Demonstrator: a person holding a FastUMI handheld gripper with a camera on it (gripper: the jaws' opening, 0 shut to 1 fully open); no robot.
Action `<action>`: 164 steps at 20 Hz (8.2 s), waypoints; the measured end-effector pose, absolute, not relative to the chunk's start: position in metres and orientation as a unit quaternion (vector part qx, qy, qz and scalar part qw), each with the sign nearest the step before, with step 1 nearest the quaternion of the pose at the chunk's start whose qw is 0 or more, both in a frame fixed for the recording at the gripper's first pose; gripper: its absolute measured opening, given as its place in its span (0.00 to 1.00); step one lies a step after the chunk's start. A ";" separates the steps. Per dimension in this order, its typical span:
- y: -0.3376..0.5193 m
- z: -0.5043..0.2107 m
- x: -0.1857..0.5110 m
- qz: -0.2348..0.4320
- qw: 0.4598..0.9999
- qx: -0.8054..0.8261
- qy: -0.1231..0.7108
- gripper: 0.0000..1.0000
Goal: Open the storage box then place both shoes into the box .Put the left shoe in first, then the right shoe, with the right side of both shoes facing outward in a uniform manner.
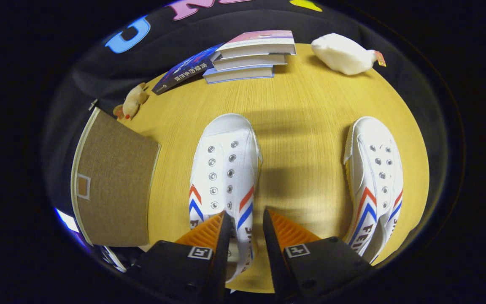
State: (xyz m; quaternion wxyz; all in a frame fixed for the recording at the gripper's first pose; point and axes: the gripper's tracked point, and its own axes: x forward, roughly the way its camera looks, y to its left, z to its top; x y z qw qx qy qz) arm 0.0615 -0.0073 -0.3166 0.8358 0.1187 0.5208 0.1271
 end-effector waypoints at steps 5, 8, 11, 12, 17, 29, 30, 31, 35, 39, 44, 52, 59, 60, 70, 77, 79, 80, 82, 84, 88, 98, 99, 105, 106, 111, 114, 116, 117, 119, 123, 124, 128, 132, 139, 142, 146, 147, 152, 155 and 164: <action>-0.012 -0.315 0.063 0.104 0.848 0.118 0.506 0.18; -0.012 -0.313 0.063 0.091 0.849 0.135 0.503 0.06; -0.007 -0.302 0.062 0.079 0.851 0.155 0.495 0.06; -0.005 -0.294 0.061 0.073 0.853 0.164 0.491 0.06; 0.001 -0.229 0.056 0.062 0.868 0.202 0.450 0.05; 0.121 -0.064 0.018 0.147 0.890 0.247 0.354 0.05; 0.139 -0.061 0.015 0.159 0.885 0.253 0.357 0.05; 0.156 -0.060 0.012 0.171 0.881 0.254 0.361 0.05; 0.209 -0.074 0.013 0.186 0.875 0.246 0.374 0.05; 0.251 -0.099 0.010 0.198 0.854 0.247 0.413 0.05; 0.275 -0.137 0.010 0.193 0.847 0.208 0.449 0.05; 0.295 -0.207 0.016 0.147 0.826 0.159 0.520 0.05; 0.316 -0.235 0.030 0.152 0.824 0.122 0.531 0.09; 0.314 -0.236 0.026 0.153 0.821 0.116 0.538 0.20; 0.272 -0.133 0.017 0.226 0.855 0.130 0.448 0.99; 0.117 -0.099 0.035 0.163 0.907 0.088 0.377 0.99; 0.073 -0.106 0.038 0.133 0.915 0.082 0.372 0.99; 0.053 -0.113 0.038 0.119 0.916 0.081 0.375 0.99; 0.016 -0.128 0.037 0.095 0.915 0.086 0.383 0.99; -0.025 -0.141 0.037 0.068 0.917 0.083 0.385 0.99; -0.116 -0.174 0.036 0.012 0.918 0.050 0.394 0.99; -0.213 -0.274 0.039 0.003 0.885 -0.014 0.465 0.99; -0.215 -0.284 0.041 0.005 0.881 -0.018 0.472 0.99; -0.223 -0.320 0.051 -0.002 0.869 -0.017 0.494 0.99; -0.221 -0.320 0.052 0.006 0.869 -0.001 0.495 0.94; -0.200 -0.323 0.054 0.032 0.856 0.085 0.508 0.53; -0.201 -0.323 0.055 0.027 0.854 0.095 0.511 0.33; -0.203 -0.322 0.055 0.029 0.855 0.099 0.509 0.28; -0.204 -0.324 0.055 0.030 0.855 0.104 0.507 0.28; -0.206 -0.323 0.057 0.021 0.854 0.122 0.506 0.16; -0.206 -0.322 0.055 0.034 0.848 0.142 0.510 0.07; -0.205 -0.320 0.055 0.035 0.846 0.147 0.512 0.07; -0.190 -0.294 0.045 0.041 0.845 0.164 0.507 0.07; -0.153 -0.247 0.042 0.058 0.859 0.156 0.485 0.07; -0.071 -0.165 0.040 0.081 0.868 0.198 0.448 0.07; -0.032 -0.137 0.038 0.094 0.874 0.199 0.434 0.07; 0.023 -0.105 0.031 0.119 0.875 0.211 0.420 0.07; 0.036 -0.100 0.030 0.125 0.875 0.212 0.418 0.07; 0.099 -0.081 0.026 0.159 0.869 0.213 0.418 0.07; 0.137 -0.087 0.022 0.176 0.864 0.205 0.425 0.07; 0.219 -0.129 0.013 0.184 0.850 0.160 0.467 0.07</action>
